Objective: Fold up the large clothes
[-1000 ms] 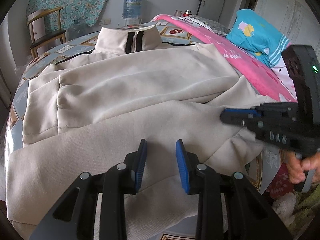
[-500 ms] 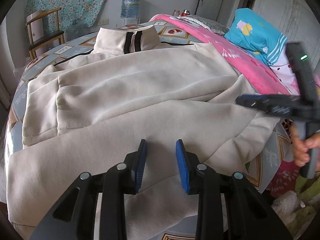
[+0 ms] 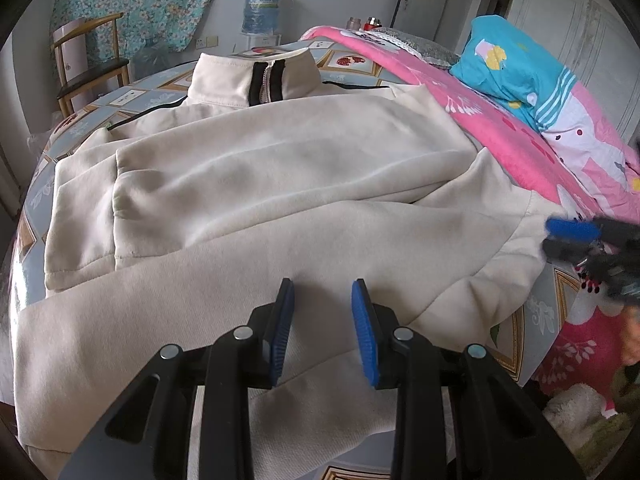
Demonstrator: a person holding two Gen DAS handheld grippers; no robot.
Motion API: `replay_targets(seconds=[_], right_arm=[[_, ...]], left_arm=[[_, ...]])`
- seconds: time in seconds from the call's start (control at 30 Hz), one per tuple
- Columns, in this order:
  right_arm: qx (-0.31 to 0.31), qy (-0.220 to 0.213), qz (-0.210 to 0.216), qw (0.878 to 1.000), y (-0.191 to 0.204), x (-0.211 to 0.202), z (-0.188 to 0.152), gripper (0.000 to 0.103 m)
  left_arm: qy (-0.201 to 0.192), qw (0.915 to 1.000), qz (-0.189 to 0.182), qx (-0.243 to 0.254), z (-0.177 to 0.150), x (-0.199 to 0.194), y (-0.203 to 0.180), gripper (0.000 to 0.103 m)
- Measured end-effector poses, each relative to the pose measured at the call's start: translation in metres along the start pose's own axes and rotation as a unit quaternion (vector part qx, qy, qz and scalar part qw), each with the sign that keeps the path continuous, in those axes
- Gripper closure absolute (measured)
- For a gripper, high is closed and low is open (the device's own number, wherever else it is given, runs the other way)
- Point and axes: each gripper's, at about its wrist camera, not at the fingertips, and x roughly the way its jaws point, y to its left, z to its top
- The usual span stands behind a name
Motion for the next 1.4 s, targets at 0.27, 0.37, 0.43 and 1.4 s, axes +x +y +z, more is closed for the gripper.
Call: replay_targets(seconds=[0.27,0.37,0.43,1.4], right_arm=[[0.039,0.006,-0.003,0.999,-0.012,0.005,0.000,0.059],[0.034,-0.013,-0.002,0.999,-0.008,-0.008,0.004,0.059],[0.047,-0.014,0.021,0.999,-0.008,-0.009,0.008,0.059],[-0.074,-0.021,0.186,0.979,0.118,0.016,0.024,0.083]], left_arm=[[0.002,1.0000,-0.004,-0.001,0.000,0.002,0.001,0.075],[0.003,1.0000,-0.004,0.000,0.000,0.002,0.001,0.075],[0.004,1.0000,-0.007,0.000,0.001,0.002,0.001,0.075],[0.026,0.9883,-0.124,-0.084,0.005,0.001,0.039,0.075]])
